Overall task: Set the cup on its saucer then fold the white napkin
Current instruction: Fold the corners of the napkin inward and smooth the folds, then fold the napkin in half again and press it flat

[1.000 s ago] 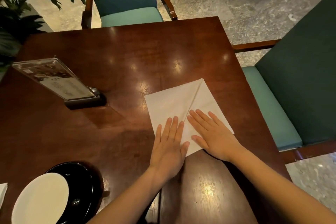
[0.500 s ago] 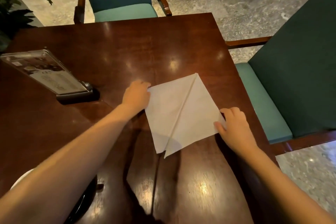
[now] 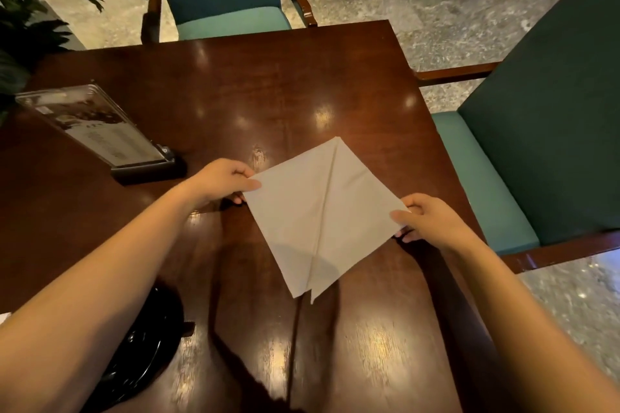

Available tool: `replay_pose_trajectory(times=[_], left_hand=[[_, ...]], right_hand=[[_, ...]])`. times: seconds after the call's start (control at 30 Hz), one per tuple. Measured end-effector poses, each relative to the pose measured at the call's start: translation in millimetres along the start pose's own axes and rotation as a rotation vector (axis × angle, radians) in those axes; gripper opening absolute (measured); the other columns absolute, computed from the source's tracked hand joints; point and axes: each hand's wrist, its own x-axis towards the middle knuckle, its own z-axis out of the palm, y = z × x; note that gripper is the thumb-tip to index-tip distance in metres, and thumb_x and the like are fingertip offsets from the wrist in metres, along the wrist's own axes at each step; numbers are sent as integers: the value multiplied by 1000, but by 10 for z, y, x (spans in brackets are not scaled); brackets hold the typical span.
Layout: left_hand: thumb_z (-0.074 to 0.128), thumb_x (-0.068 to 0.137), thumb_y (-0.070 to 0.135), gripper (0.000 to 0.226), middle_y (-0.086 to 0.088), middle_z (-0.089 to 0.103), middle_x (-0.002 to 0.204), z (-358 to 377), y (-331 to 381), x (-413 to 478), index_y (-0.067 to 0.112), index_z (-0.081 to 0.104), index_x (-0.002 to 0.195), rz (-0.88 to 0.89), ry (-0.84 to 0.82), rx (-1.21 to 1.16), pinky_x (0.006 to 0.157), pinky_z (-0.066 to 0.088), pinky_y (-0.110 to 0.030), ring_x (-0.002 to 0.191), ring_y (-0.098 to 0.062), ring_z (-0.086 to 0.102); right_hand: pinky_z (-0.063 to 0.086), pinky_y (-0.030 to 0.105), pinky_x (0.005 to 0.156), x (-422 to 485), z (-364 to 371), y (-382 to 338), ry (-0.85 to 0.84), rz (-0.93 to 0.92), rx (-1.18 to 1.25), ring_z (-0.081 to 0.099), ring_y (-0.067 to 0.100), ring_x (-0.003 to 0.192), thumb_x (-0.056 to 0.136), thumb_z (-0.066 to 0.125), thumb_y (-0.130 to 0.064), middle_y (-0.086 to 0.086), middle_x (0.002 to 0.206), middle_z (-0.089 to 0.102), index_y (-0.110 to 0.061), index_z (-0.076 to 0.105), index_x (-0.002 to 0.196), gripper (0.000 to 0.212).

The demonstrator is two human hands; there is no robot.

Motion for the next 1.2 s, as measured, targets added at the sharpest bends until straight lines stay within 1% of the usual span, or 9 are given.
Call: replay_pose_trajectory(times=[0.17, 0.23, 0.43, 0.6, 0.7, 0.77, 0.97, 1.1, 1.2], left_hand=[[60, 88, 11, 20, -6, 70, 89, -18, -145, -144, 10, 66, 107, -58, 96, -429, 55, 53, -15, 72, -9, 64], [60, 89, 14, 21, -2, 69, 98, -33, -158, -217, 20, 63, 109, -37, 162, -527, 61, 53, -18, 87, -12, 63], [55, 91, 11, 21, -2, 65, 102, 6, -148, -411, 24, 63, 106, 103, 169, -807, 82, 52, -27, 93, -12, 62], [58, 87, 4, 28, -2, 68, 99, -56, -59, -562, 22, 65, 108, 275, 170, -654, 84, 53, -28, 91, -16, 63], [66, 84, 8, 35, 4, 66, 103, -109, 16, -622, 27, 63, 113, 352, 324, -170, 79, 50, -13, 90, -13, 61], [68, 82, 13, 32, 2, 65, 110, -123, 60, -633, 24, 65, 112, 412, 433, 70, 81, 45, -17, 96, -11, 58], [66, 84, 18, 12, 2, 63, 91, -280, 269, -882, 19, 71, 95, 518, 574, 311, 75, 36, -26, 88, -13, 53], [68, 82, 19, 9, 17, 64, 92, -473, 379, -1183, 29, 68, 83, 529, 466, 32, 82, 42, -15, 91, 0, 58], [64, 85, 13, 8, 5, 72, 76, -408, 339, -1242, 16, 70, 89, 392, 328, -358, 68, 55, -17, 71, -7, 67]], right_hand=[[54, 18, 51, 79, -22, -46, 67, 40, 344, 60, 18, 61, 89, 59, -7, 16, 77, 66, 0, 62, 104, 17], [52, 18, 49, 95, -51, -85, 63, 40, 525, 60, 17, 61, 89, 58, -6, 14, 79, 65, -4, 60, 105, 16], [51, 20, 48, 64, -122, -227, 66, -3, 805, 58, 10, 52, 89, 54, -4, 7, 75, 60, -12, 58, 87, 9], [50, 29, 75, -136, -255, -357, 63, -258, 509, 60, 14, 78, 85, 64, -10, 2, 92, 64, -19, 65, 101, 19], [46, 27, 76, -177, -299, -483, 201, -365, -57, 57, 15, 86, 80, 70, -11, -2, 100, 61, -20, 63, 112, 33], [43, 28, 75, -173, -288, -553, 285, -415, -202, 56, 17, 89, 80, 70, -14, -1, 102, 61, -17, 66, 107, 27], [46, 30, 75, -290, -462, -671, 267, -429, -53, 61, 14, 81, 81, 69, -23, 1, 86, 68, -15, 72, 87, 10], [52, 32, 77, -446, -615, -750, -18, -367, 349, 55, 17, 72, 72, 73, -28, 8, 67, 54, -15, 68, 69, 14], [60, 26, 65, -420, -555, -774, -71, -320, 539, 60, 16, 70, 73, 70, -25, 10, 76, 57, -13, 69, 74, 12]])
